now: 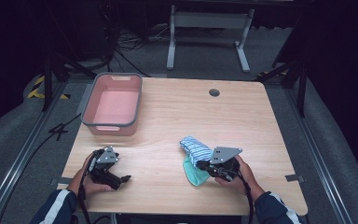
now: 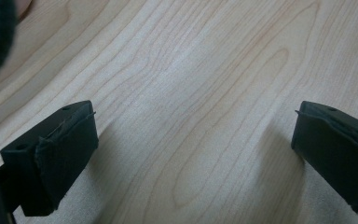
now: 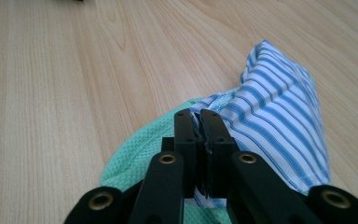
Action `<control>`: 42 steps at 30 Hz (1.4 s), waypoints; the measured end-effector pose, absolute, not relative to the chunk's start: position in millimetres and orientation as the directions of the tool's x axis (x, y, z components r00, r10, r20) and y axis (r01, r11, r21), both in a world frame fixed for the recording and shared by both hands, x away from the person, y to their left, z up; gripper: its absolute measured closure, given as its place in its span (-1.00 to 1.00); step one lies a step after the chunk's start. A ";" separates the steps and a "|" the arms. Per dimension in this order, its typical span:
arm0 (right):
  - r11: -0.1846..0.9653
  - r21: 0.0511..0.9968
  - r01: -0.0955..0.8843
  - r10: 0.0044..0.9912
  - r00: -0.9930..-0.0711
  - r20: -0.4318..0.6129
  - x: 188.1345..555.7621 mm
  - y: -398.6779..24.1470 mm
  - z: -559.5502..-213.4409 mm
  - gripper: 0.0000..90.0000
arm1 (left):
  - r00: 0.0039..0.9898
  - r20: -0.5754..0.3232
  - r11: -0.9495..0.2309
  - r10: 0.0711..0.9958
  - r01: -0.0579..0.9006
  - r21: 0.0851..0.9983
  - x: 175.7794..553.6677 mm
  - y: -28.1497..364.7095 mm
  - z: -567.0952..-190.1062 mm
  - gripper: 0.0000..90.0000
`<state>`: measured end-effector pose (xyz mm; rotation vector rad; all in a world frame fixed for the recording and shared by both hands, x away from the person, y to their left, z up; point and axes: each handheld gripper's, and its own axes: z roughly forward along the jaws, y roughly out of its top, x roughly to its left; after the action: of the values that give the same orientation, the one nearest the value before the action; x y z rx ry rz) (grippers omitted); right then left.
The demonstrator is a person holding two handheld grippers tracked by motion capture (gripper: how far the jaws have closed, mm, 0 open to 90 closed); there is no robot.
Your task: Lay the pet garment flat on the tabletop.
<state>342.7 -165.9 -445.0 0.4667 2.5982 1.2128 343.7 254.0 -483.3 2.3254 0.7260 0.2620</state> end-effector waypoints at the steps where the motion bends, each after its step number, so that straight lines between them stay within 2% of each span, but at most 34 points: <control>1: 0.605 0.774 0.186 0.381 -0.921 -0.077 342.7 -165.9 -445.0 0.92 | 0.824 -0.009 -0.615 0.566 0.430 0.661 343.7 254.0 -483.3 -0.95; 2: 0.597 0.782 0.180 0.384 -0.920 -0.081 341.6 -168.4 -441.6 0.93 | 0.826 -0.021 -0.610 0.563 0.433 0.664 343.5 254.6 -481.1 -0.85; 4: 0.592 0.786 0.180 0.388 -0.918 -0.082 340.5 -169.8 -439.3 0.93 | 0.831 -0.034 -0.603 0.555 0.430 0.672 344.3 253.3 -477.6 -0.51; 5: 0.590 0.788 0.176 0.390 -0.917 -0.087 340.0 -170.6 -438.3 0.93 | 0.832 -0.041 -0.601 0.553 0.432 0.672 345.5 251.1 -477.1 -0.51; 6: 0.583 0.793 0.176 0.396 -0.914 -0.089 339.2 -171.6 -437.2 0.93 | 0.835 -0.037 -0.606 0.549 0.429 0.670 346.5 248.8 -476.1 -0.64; 7: 0.577 0.798 0.173 0.399 -0.912 -0.091 339.0 -172.3 -436.4 0.93 | 0.840 -0.021 -0.614 0.542 0.413 0.673 347.1 246.0 -474.6 -0.62; 8: 0.574 0.800 0.174 0.405 -0.910 -0.093 338.4 -173.1 -435.0 0.93 | 0.843 -0.006 -0.618 0.538 0.399 0.677 347.6 242.6 -472.7 -0.52; 9: 0.573 0.802 0.168 0.405 -0.909 -0.099 338.2 -173.9 -433.5 0.93 | 0.843 -0.006 -0.618 0.538 0.399 0.677 347.6 242.6 -472.7 -0.51; 10: 0.569 0.805 0.167 0.408 -0.907 -0.101 337.9 -175.2 -431.3 0.93 | 0.847 0.031 -0.629 0.531 0.370 0.684 350.0 233.2 -468.7 -0.57; 13: 0.559 0.813 0.164 0.413 -0.905 -0.101 337.0 -177.1 -428.3 0.93 | 0.854 0.042 -0.634 0.519 0.352 0.688 353.3 223.4 -465.7 -0.53; 19: 0.546 0.823 0.160 0.418 -0.903 -0.102 335.6 -182.0 -424.2 0.93 | 0.889 0.088 -0.668 0.449 0.269 0.693 373.4 179.4 -455.0 -0.45; 25: 0.538 0.829 0.152 0.417 -0.903 -0.105 335.0 -185.3 -421.1 0.93 | 0.915 0.077 -0.670 0.396 0.231 0.705 393.3 141.8 -448.9 -0.46; 27: 0.539 0.828 0.153 0.417 -0.903 -0.105 334.7 -185.4 -420.9 0.93 | 0.936 0.041 -0.673 0.349 0.220 0.706 398.7 130.3 -449.8 -0.37; 29: 0.540 0.828 0.152 0.416 -0.903 -0.105 334.2 -185.4 -420.6 0.93 | 0.935 0.077 -0.693 0.347 0.201 0.692 401.9 117.8 -451.2 -0.45; 38: 0.529 0.836 0.144 0.419 -0.901 -0.110 332.3 -187.4 -416.2 0.93 | 0.937 0.145 -0.716 0.318 0.137 0.685 410.8 81.4 -459.5 -0.43; 42: 0.524 0.839 0.144 0.426 -0.898 -0.112 332.1 -189.7 -415.0 0.93 | 0.931 0.142 -0.689 0.336 0.140 0.711 414.1 71.7 -460.3 -0.39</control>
<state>332.1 -189.7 -415.0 0.4761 2.4635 1.3153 414.1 71.7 -460.3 2.3308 0.3355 0.3371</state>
